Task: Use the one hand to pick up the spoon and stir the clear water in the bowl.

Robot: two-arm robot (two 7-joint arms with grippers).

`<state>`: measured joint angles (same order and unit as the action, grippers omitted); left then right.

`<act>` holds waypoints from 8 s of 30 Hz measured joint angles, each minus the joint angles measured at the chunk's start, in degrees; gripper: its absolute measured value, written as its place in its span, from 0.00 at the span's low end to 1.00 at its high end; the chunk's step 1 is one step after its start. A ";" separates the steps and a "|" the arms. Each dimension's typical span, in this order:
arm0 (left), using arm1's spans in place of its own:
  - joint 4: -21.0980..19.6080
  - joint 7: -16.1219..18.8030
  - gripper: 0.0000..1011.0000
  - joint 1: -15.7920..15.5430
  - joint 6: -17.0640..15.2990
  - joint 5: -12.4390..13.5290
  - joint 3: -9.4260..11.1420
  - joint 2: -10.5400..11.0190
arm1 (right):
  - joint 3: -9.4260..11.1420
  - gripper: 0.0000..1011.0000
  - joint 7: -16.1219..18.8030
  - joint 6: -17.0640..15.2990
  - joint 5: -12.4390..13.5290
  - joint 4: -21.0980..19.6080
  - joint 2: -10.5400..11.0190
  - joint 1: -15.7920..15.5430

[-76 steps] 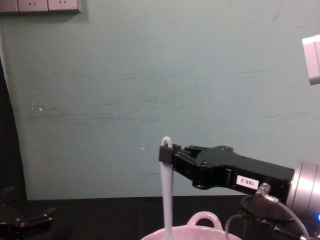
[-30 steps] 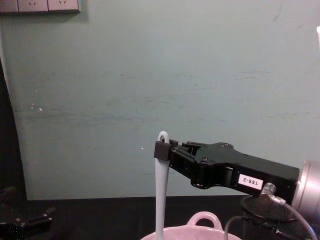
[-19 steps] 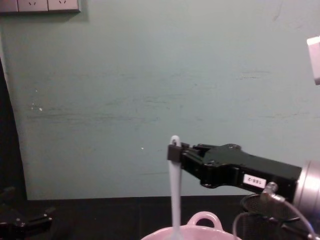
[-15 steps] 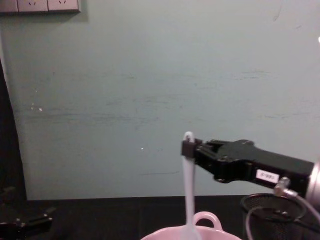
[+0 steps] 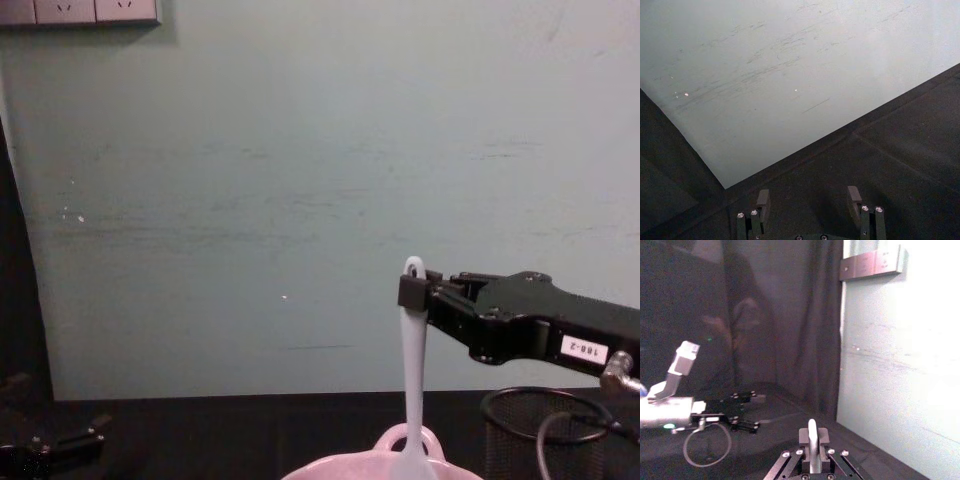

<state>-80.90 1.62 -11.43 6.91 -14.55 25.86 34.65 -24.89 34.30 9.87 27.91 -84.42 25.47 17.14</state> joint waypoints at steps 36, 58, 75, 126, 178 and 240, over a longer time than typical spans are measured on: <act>0.00 0.00 0.99 0.00 0.00 0.00 0.00 0.00 | -2.32 0.11 0.13 0.78 2.25 4.32 -5.43 1.15; 0.00 0.00 0.99 0.00 0.00 0.00 0.00 0.00 | 0.93 0.11 -0.13 -0.10 1.18 -1.60 -0.20 -2.94; 0.00 0.00 0.99 0.00 0.00 0.00 0.00 0.00 | -2.36 0.11 1.74 -0.17 2.15 -4.31 -1.34 -4.20; 0.00 0.00 0.99 0.00 0.00 0.00 0.00 0.00 | -1.36 0.11 1.37 -0.07 2.38 -4.53 -1.25 -5.22; 0.00 0.00 0.99 0.00 0.00 0.00 0.00 0.00 | 1.19 0.11 0.40 0.71 1.93 -3.31 -0.76 -5.10; 0.00 0.00 0.99 0.00 0.00 0.00 0.00 0.00 | -0.18 0.11 1.76 0.53 1.83 -3.17 -0.42 -4.72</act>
<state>-80.90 1.62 -11.43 6.91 -14.55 25.86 34.64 -25.06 36.07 10.40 29.74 -87.59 25.06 12.42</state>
